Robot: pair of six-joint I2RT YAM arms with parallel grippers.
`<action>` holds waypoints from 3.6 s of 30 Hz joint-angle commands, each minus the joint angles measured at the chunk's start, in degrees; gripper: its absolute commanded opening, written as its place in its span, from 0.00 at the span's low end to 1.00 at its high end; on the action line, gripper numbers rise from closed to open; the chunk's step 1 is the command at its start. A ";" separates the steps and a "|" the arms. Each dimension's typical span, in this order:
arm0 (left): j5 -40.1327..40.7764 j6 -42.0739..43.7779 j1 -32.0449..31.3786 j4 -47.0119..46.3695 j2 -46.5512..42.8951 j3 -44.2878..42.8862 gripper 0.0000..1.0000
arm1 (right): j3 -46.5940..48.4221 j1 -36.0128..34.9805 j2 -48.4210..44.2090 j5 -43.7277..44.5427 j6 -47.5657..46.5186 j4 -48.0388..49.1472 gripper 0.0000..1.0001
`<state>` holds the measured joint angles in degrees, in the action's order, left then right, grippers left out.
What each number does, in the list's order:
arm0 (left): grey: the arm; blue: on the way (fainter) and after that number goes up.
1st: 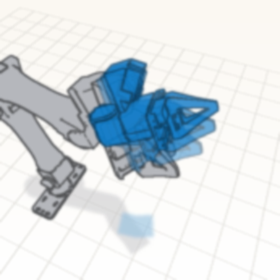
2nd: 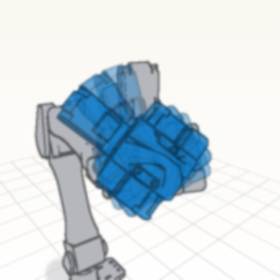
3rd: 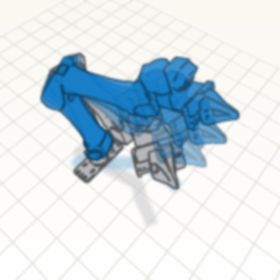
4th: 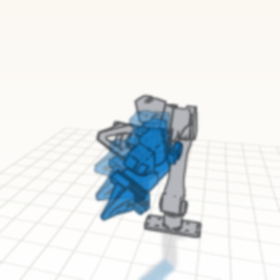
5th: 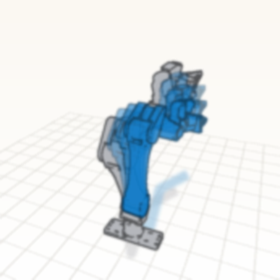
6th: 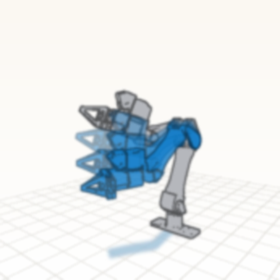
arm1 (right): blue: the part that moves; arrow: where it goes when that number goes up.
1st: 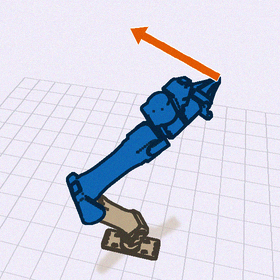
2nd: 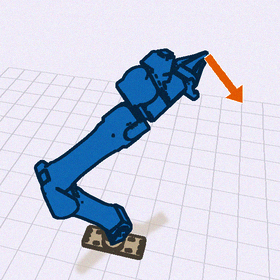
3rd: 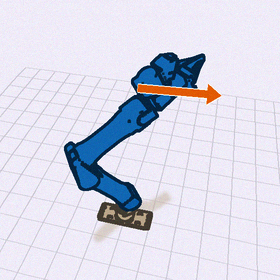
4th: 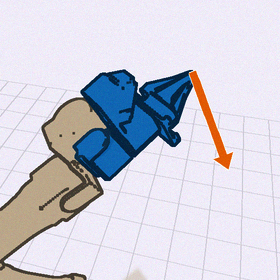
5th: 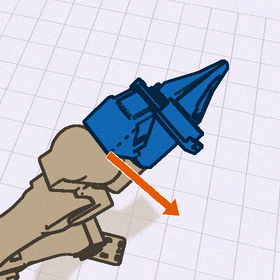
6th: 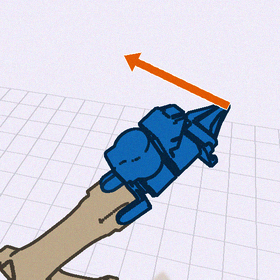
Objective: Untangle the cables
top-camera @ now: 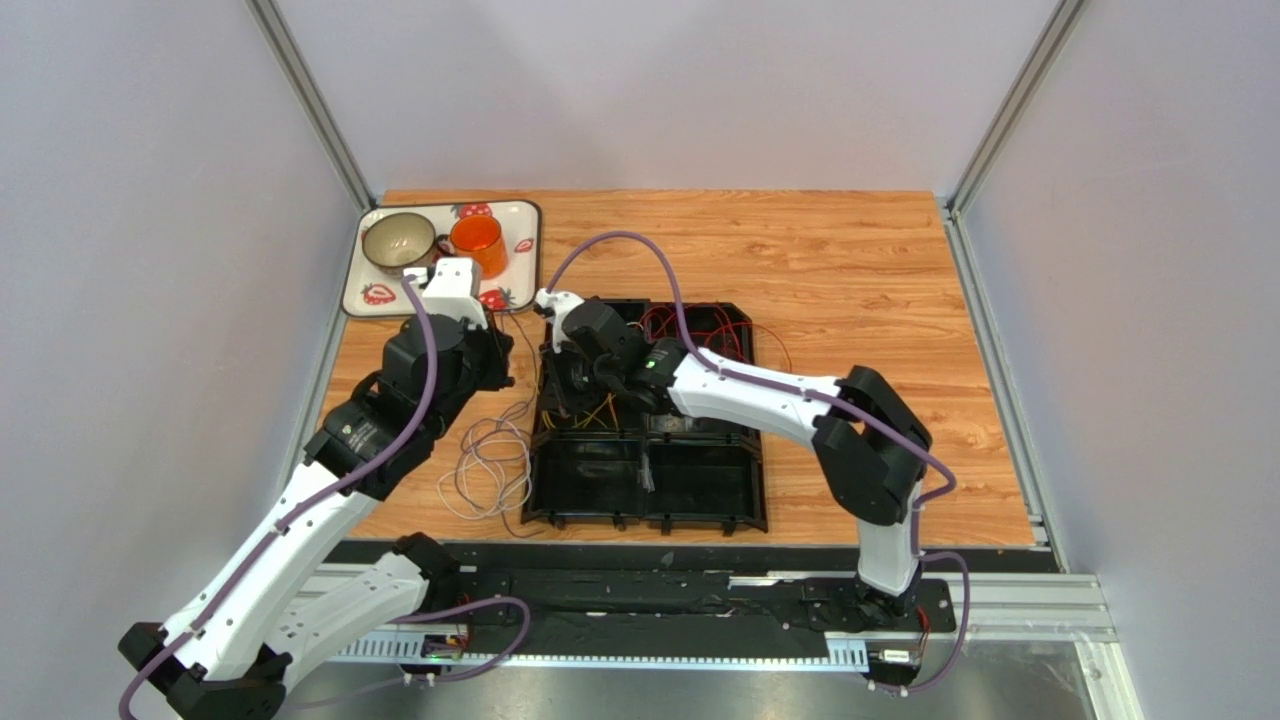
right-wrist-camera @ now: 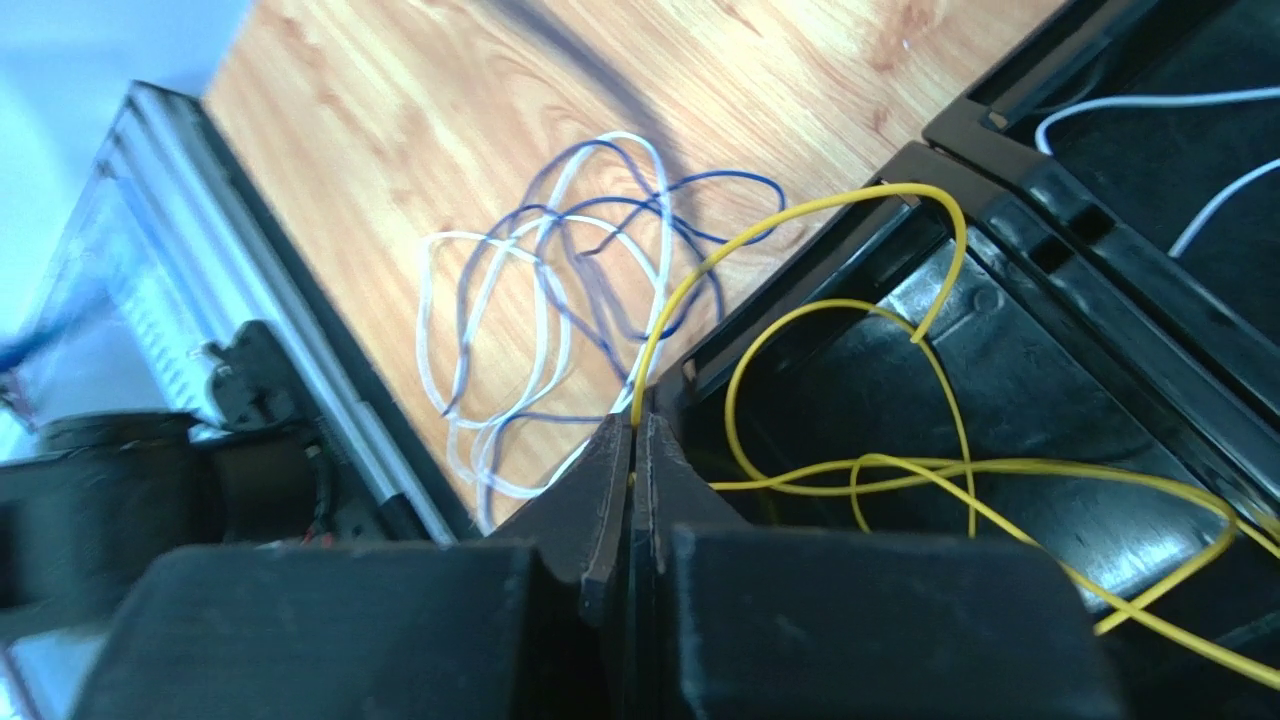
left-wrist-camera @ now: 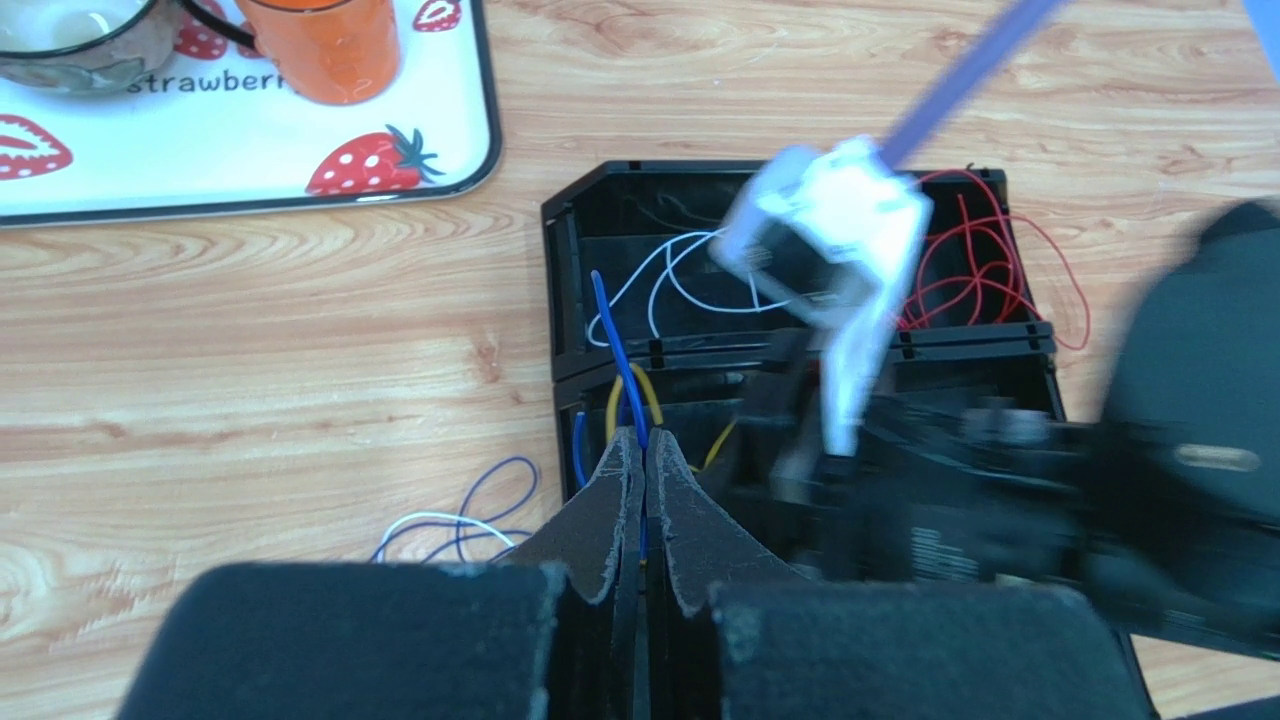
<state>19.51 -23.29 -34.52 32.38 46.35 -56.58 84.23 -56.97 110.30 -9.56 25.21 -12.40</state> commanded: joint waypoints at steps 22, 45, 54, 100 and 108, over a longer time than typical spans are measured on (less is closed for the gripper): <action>-2.54 -0.62 8.06 -8.57 19.65 0.43 0.00 | -11.27 -0.51 -22.93 -3.18 -7.99 1.85 0.00; 0.00 2.99 9.65 9.18 3.50 -6.19 0.00 | -2.23 2.57 -3.97 8.42 -8.60 -8.25 0.00; -2.89 1.14 9.65 14.81 -6.53 0.58 0.00 | -1.26 2.57 0.96 11.65 -5.09 -13.07 0.00; 7.48 -2.38 9.83 12.71 -31.76 7.97 0.00 | 33.11 -4.20 19.24 -1.42 -9.66 -24.95 0.61; 6.34 -2.11 10.18 12.27 -31.85 8.32 0.00 | 33.55 -4.29 21.62 -1.78 -9.48 -24.25 0.57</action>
<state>26.20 -25.26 -24.95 45.58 14.13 -48.66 114.72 -61.32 131.20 -10.24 16.49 -37.95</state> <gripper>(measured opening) 0.009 0.591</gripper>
